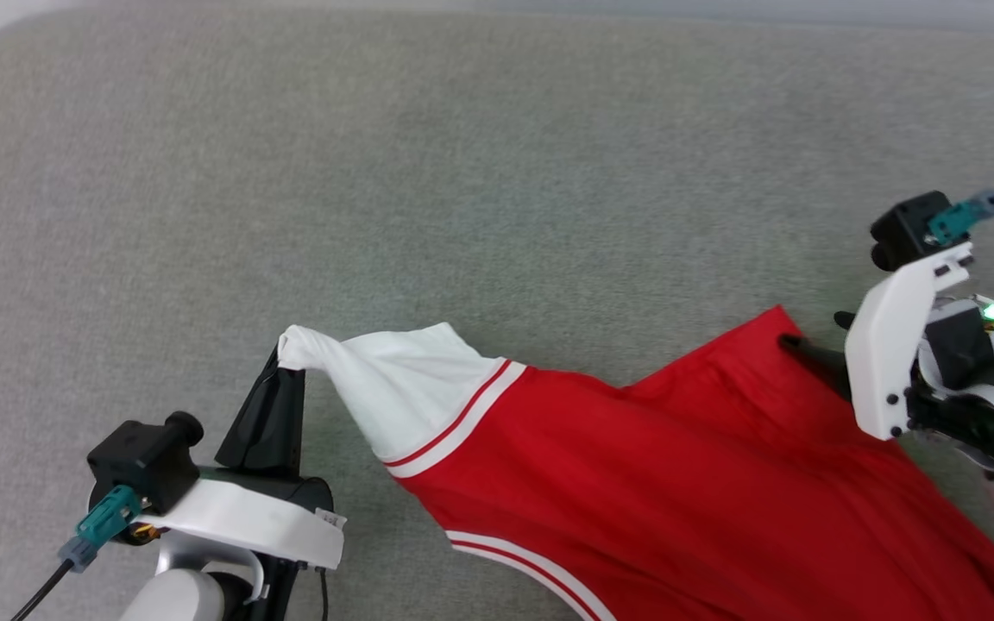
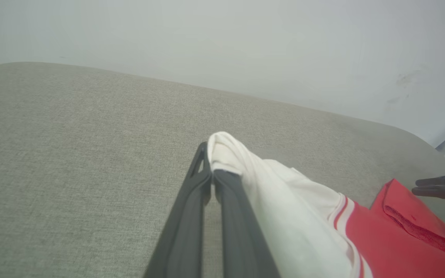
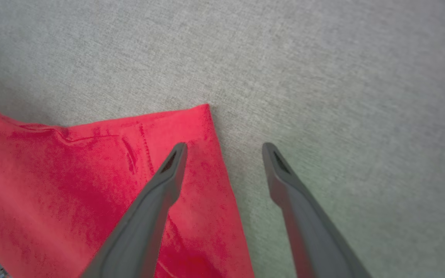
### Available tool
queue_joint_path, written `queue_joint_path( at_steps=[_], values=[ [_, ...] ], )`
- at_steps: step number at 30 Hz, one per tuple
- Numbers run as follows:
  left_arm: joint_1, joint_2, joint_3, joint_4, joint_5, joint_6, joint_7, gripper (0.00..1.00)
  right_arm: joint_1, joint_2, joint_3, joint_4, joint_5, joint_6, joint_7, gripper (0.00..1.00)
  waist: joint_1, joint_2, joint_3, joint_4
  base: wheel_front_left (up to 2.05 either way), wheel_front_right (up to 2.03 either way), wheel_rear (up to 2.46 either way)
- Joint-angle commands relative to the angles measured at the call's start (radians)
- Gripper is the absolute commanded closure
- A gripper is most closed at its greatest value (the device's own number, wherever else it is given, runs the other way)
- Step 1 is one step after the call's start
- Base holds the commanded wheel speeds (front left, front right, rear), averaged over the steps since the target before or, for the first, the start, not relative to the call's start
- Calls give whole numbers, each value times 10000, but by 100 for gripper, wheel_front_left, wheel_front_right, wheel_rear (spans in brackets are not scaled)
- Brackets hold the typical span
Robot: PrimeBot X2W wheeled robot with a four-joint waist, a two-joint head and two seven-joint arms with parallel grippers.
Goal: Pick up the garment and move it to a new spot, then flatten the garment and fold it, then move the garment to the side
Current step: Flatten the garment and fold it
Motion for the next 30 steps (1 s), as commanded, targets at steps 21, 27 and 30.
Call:
queue_joint_path(
  at_steps=[21, 27, 30],
  values=[
    [-442, 45, 105, 959, -257, -364, -206, 100, -1308, -293, 1974, 2197, 1237, -7, -1010, 100, -1, -1, -696, 289, 0, 0, 0],
    [-1548, 515, 334, 1189, -161, -566, 182, 100, -1623, -132, 1626, 2411, 854, -7, -2491, 100, -1, -1, -1402, -159, 0, 0, 0],
    [-2551, 645, 426, 1461, -175, -662, 532, 100, -1869, 32, 1389, 2652, 635, -7, -3084, 100, -1, -1, -1631, -419, 0, 0, 0]
  ],
)
